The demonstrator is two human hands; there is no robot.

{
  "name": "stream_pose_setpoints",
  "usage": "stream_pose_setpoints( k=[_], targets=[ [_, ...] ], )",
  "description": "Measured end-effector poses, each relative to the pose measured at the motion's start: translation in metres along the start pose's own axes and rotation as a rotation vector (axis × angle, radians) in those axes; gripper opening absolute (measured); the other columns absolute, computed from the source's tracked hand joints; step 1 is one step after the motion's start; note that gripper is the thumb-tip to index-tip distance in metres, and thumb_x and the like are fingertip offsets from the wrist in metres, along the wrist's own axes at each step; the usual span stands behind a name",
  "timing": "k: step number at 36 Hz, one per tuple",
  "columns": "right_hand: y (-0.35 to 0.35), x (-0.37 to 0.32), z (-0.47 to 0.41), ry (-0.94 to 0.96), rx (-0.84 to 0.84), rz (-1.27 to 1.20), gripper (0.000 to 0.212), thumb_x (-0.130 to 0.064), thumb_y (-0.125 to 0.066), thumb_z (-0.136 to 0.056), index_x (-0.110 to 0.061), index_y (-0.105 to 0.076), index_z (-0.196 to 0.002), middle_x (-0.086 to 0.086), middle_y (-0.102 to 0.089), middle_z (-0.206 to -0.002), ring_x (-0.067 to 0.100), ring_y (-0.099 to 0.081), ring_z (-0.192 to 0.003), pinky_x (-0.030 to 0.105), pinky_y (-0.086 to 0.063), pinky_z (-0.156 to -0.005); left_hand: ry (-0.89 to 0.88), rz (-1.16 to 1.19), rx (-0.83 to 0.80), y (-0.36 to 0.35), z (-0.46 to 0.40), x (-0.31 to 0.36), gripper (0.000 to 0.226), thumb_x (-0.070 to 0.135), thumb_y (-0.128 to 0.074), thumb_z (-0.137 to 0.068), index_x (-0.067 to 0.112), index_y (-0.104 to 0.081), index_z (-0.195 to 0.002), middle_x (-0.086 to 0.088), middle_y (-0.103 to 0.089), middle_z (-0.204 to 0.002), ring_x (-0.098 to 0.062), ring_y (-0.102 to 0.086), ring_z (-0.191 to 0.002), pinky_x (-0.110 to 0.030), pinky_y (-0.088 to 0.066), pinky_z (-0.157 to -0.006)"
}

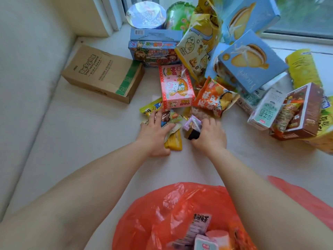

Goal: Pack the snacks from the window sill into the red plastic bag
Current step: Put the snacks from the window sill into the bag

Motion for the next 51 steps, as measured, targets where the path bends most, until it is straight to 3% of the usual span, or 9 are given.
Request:
stream_pose_setpoints(
  k=[8,11,18,26,33,38,41,47,51],
  targets=[
    [-0.013,0.010,0.033,0.043,-0.073,-0.001,0.050,-0.036,-0.061,-0.082,-0.011,-0.042,-0.121,0.007,-0.044,-0.124,0.027,-0.039,-0.118,0.037,-0.041,-0.088,0.034,0.032,0.119,-0.016,0.027,0.008,0.052,0.028,-0.052,-0.089,0.034,-0.039,-0.139,-0.020,-0.015,-0.155,-0.037,-0.017,-0.142,-0.048,-0.045,-0.093],
    [-0.015,0.011,0.038,0.044,-0.072,-0.005,0.050,-0.037,-0.063,-0.081,-0.012,-0.043,-0.120,0.006,-0.045,-0.123,0.027,-0.040,-0.117,0.038,-0.042,-0.087,-0.010,0.020,0.184,-0.009,0.034,0.007,0.043,0.012,-0.077,-0.067,0.024,-0.069,-0.108,-0.029,-0.056,-0.123,-0.045,-0.057,-0.108,-0.045,-0.052,-0.051],
    [-0.001,0.009,0.037,0.032,0.056,-0.052,0.055,-0.046,-0.065,-0.077,-0.013,-0.050,-0.118,0.006,-0.052,-0.115,0.027,-0.050,-0.107,0.035,-0.040,-0.078,-0.019,0.006,0.233,-0.008,0.035,0.007,0.044,0.006,-0.087,-0.049,0.024,-0.073,-0.087,-0.025,-0.066,-0.096,-0.041,-0.066,-0.074,-0.034,-0.046,-0.035],
    [0.006,-0.001,-0.001,0.167,-0.112,-0.017,0.076,-0.049,-0.070,-0.069,-0.017,-0.043,-0.133,0.010,-0.029,-0.142,0.028,-0.025,-0.134,0.038,-0.030,-0.108,-0.045,-0.015,0.248,-0.016,0.032,0.003,0.042,0.010,-0.086,-0.054,0.025,-0.074,-0.091,-0.023,-0.067,-0.097,-0.039,-0.067,-0.078,-0.031,-0.047,-0.035],
    [-0.003,0.000,0.002,0.089,-0.145,-0.071,0.080,-0.042,-0.070,-0.071,-0.019,-0.034,-0.139,0.013,-0.035,-0.130,0.033,-0.038,-0.117,0.037,-0.035,-0.101,-0.023,-0.030,0.302,-0.011,0.035,0.001,0.035,0.019,-0.042,-0.079,0.026,-0.073,-0.095,-0.022,-0.066,-0.103,-0.039,-0.066,-0.085,-0.034,-0.050,-0.041],
    [-0.005,0.003,0.019,-0.056,-0.205,-0.165,0.070,-0.041,-0.069,-0.069,-0.017,-0.042,-0.129,0.014,-0.050,-0.120,0.034,-0.048,-0.112,0.037,-0.044,-0.088,0.094,0.142,0.256,-0.007,0.040,0.002,0.043,0.010,-0.045,-0.093,0.028,-0.051,-0.131,-0.017,-0.039,-0.138,-0.037,-0.041,-0.122,-0.044,-0.048,-0.079],
    [0.006,0.007,0.032,-0.160,-0.218,-0.448,0.048,-0.034,-0.070,-0.071,-0.017,-0.049,-0.111,0.007,-0.058,-0.104,0.027,-0.054,-0.092,0.029,-0.042,-0.069,0.150,0.251,0.255,0.000,0.049,-0.005,0.043,0.011,-0.046,-0.091,0.030,-0.050,-0.130,-0.015,-0.040,-0.134,-0.035,-0.043,-0.117,-0.045,-0.045,-0.084],
    [0.044,0.012,0.071,-0.228,-0.125,-0.871,0.041,-0.025,-0.073,-0.071,-0.020,-0.050,-0.105,0.005,-0.063,-0.104,0.025,-0.061,-0.094,0.041,-0.054,-0.084,0.313,0.535,0.463,0.027,0.088,-0.009,0.037,0.009,-0.054,-0.086,0.018,-0.057,-0.122,-0.018,-0.052,-0.117,-0.041,-0.054,-0.098,-0.041,-0.044,-0.075],
    [0.069,0.021,0.111,-0.170,-0.068,-1.002,0.038,-0.019,-0.072,-0.075,-0.020,-0.049,-0.106,0.003,-0.061,-0.100,0.021,-0.059,-0.089,0.028,-0.050,-0.066,0.286,0.632,0.613,0.062,0.117,0.004,0.036,0.010,-0.055,-0.086,0.019,-0.055,-0.120,-0.014,-0.055,-0.114,-0.038,-0.055,-0.094,-0.035,-0.040,-0.074]
  ],
)
Point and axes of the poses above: each hand's wrist, its own z-axis away from the middle knuckle, its own y-axis out of the back of the hand, x = y × z, the point moved 2 cm from there along -z, towards the middle knuckle
